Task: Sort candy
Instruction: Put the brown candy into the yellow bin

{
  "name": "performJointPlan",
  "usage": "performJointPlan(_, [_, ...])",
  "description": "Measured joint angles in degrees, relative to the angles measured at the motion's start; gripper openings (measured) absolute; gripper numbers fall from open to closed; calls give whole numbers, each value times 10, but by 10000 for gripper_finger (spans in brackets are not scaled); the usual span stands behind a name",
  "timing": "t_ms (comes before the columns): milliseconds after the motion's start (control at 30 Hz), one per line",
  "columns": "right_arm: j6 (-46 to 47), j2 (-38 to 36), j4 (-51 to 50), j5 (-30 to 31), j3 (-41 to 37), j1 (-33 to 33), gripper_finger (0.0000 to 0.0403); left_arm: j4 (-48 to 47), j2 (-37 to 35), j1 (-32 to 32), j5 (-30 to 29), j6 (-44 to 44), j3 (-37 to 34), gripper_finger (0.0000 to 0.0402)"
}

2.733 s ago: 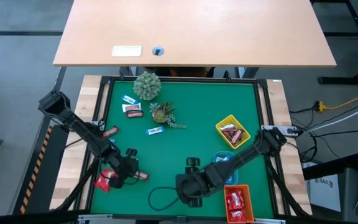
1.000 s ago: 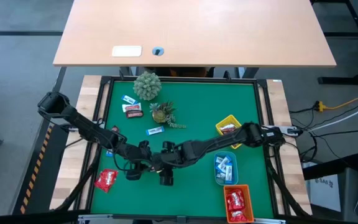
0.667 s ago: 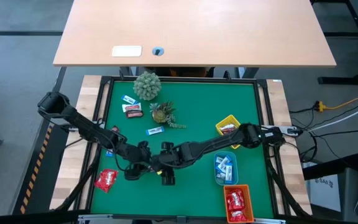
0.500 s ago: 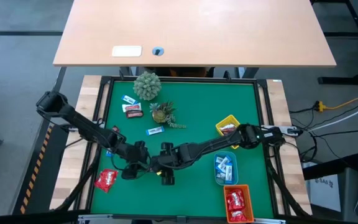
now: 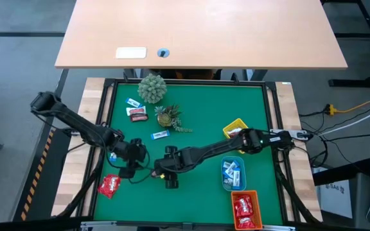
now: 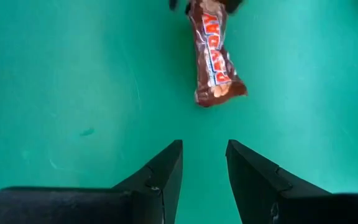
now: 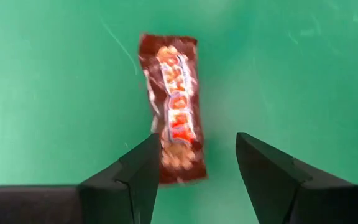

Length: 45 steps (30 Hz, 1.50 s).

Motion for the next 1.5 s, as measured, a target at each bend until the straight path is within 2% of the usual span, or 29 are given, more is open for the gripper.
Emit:
performJointPlan(400, [-5,43,46,-116,1,-21,197,1,-10,32,-9,2,0,119])
performJointPlan(733, [-3,44,41,-133,1,-29,79,5,-10,35,-9,-1,0,119])
performJointPlan(833, [6,42,35,-133,1,-29,58,5,-10,35,-9,-1,0,119])
performJointPlan(1100, [37,-19,-47,-195,0,-24,71,7,-10,35,-8,-1,0,119])
performJointPlan(1267, [16,-66,-166,-191,1,-23,58,8,-10,35,-9,-1,0,119])
performJointPlan(1500, [-12,-117,-392,-51,1,-24,65,12,-10,35,-9,0,0,119])
